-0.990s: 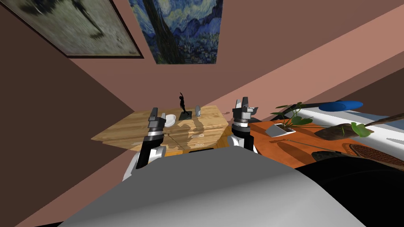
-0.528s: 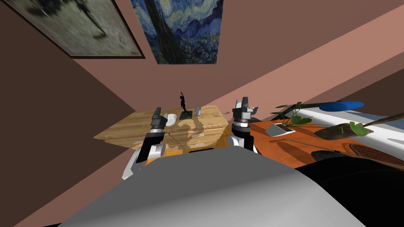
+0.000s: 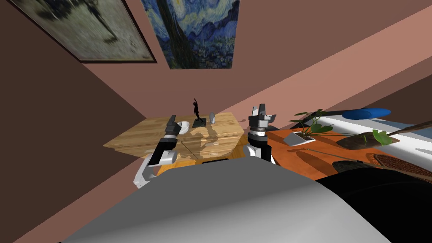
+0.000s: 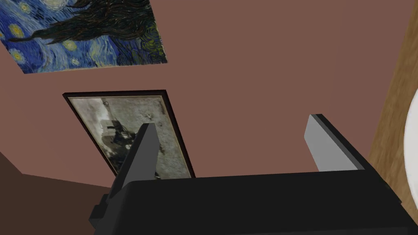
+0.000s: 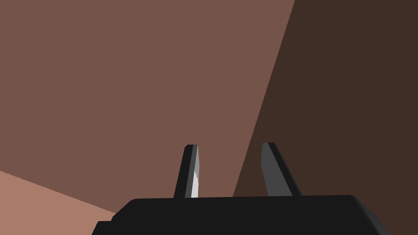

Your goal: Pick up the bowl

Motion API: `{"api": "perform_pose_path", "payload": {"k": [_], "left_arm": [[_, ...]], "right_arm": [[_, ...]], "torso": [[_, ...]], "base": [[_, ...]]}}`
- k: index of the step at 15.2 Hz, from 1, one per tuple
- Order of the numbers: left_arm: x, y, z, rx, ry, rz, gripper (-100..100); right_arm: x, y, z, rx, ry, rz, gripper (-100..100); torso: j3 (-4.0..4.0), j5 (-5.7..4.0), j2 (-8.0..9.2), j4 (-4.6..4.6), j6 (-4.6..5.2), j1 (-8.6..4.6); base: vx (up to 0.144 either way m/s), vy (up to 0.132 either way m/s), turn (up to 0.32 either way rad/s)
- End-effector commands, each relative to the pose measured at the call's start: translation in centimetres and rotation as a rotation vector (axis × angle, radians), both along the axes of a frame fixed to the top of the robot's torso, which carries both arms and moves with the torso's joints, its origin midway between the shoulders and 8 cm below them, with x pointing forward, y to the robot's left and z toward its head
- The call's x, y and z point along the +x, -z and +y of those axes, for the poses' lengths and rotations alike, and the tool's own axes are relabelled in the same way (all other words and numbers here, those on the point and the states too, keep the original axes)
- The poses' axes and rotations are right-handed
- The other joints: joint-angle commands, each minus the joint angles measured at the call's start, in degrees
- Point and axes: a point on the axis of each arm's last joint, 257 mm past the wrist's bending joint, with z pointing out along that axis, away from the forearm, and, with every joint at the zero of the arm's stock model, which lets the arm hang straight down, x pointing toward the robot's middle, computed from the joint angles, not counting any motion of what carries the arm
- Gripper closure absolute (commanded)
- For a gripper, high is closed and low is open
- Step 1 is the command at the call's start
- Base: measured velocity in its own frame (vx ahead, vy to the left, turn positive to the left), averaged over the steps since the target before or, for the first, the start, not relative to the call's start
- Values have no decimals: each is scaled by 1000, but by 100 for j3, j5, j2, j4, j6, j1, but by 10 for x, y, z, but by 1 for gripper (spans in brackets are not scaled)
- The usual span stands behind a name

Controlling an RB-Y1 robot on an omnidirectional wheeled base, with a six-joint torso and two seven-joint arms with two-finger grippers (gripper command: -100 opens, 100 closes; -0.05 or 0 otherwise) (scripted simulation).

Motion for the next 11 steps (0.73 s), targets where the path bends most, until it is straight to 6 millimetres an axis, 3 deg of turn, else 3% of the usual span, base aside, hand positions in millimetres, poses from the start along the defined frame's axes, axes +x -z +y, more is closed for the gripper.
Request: {"api": "perform_pose_path", "payload": {"k": [1, 11], "left_arm": [[5, 10, 2, -8, -5, 39, -100], [34, 42, 8, -71, -8, 203, -100]], "right_arm": [[0, 0, 0, 0, 0, 0, 0], [0, 0, 0, 0, 0, 0, 0]], "torso": [[0, 0, 0, 0, 0, 0], [-1, 0, -1, 0, 0, 0]], "base": [[-16, 6, 1], [-15, 8, 8]]}}
